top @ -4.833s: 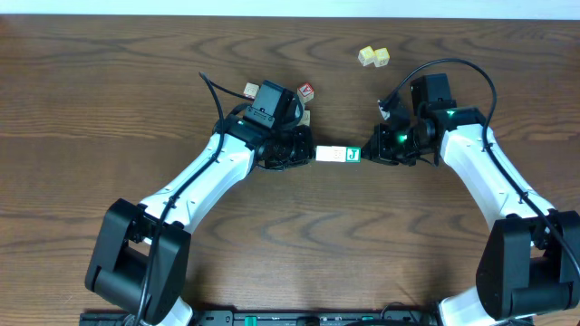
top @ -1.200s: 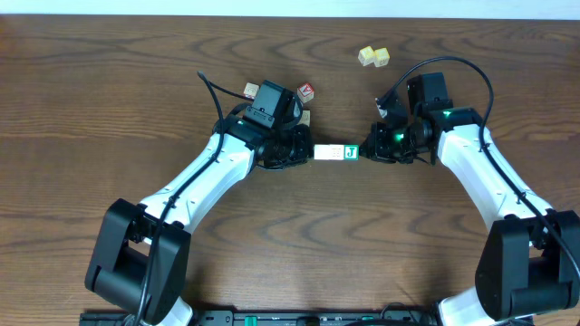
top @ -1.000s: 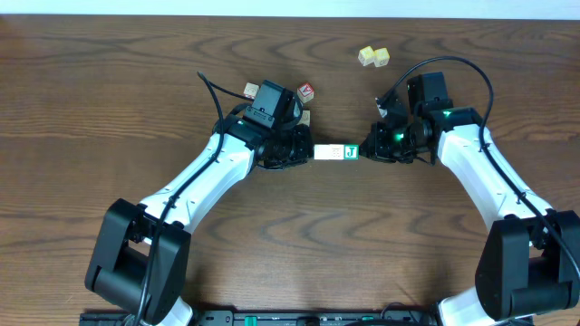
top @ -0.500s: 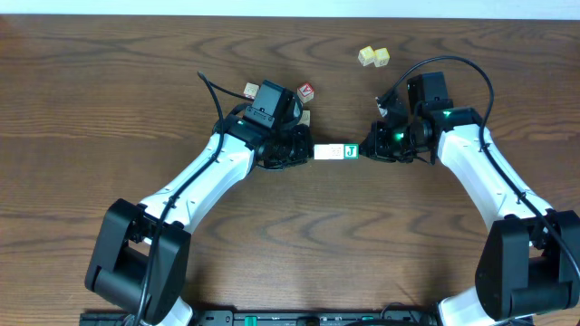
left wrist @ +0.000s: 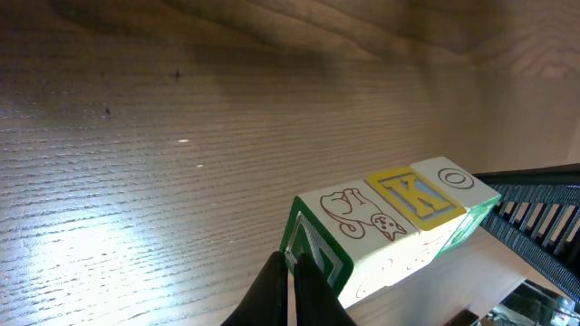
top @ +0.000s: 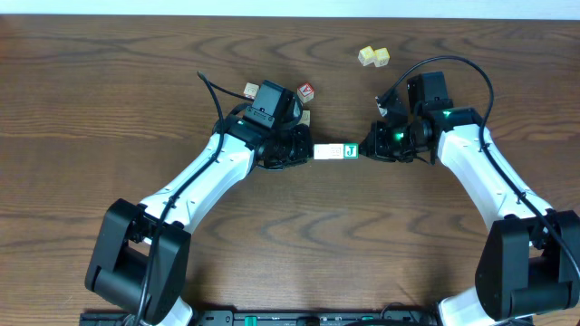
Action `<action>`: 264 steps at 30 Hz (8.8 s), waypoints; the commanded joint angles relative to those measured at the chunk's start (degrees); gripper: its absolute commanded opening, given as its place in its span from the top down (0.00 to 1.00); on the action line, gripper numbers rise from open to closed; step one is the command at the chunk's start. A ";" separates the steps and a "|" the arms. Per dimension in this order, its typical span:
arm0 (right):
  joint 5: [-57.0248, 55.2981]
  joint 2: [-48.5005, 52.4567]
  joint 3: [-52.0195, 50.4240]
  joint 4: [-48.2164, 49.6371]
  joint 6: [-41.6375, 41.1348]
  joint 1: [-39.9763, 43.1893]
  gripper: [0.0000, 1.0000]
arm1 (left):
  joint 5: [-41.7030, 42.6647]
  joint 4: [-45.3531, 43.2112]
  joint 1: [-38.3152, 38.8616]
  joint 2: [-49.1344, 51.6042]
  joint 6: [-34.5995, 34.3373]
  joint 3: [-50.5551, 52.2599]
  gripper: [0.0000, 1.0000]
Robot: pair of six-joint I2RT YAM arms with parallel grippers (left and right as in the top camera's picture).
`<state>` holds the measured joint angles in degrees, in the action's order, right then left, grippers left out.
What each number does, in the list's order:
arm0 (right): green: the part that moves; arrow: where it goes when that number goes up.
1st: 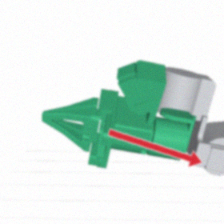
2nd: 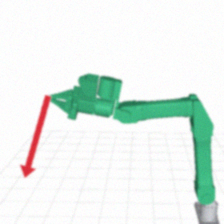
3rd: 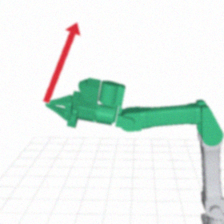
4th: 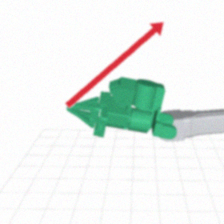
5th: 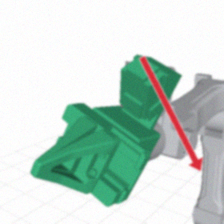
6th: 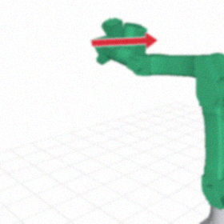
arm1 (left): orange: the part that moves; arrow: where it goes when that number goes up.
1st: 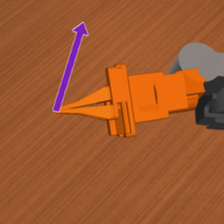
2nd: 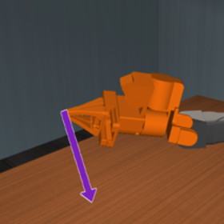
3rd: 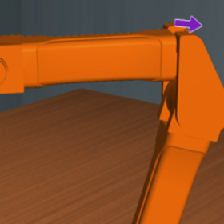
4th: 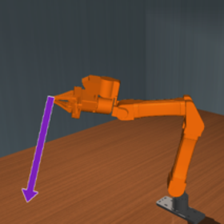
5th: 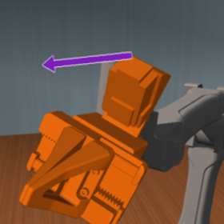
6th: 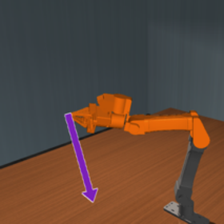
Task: Lift 3 blocks
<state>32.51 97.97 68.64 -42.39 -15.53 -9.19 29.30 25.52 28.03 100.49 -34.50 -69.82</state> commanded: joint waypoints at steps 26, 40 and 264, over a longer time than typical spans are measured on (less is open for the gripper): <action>6.47 -0.20 -6.56 10.16 -3.80 -5.60 0.99 | 4.52 -2.03 1.97 5.14 -0.11 -0.68 0.93; 3.82 4.20 -10.60 14.86 -4.76 -6.08 0.99 | 4.35 -4.02 3.82 11.43 -0.11 -0.68 0.93; -25.79 -97.66 -68.32 38.58 13.46 15.58 0.01 | -33.38 24.57 -7.58 -45.59 24.26 8.68 0.25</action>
<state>7.29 0.71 0.38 -3.49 -3.09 5.96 -3.40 51.46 22.28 59.20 -13.41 -65.63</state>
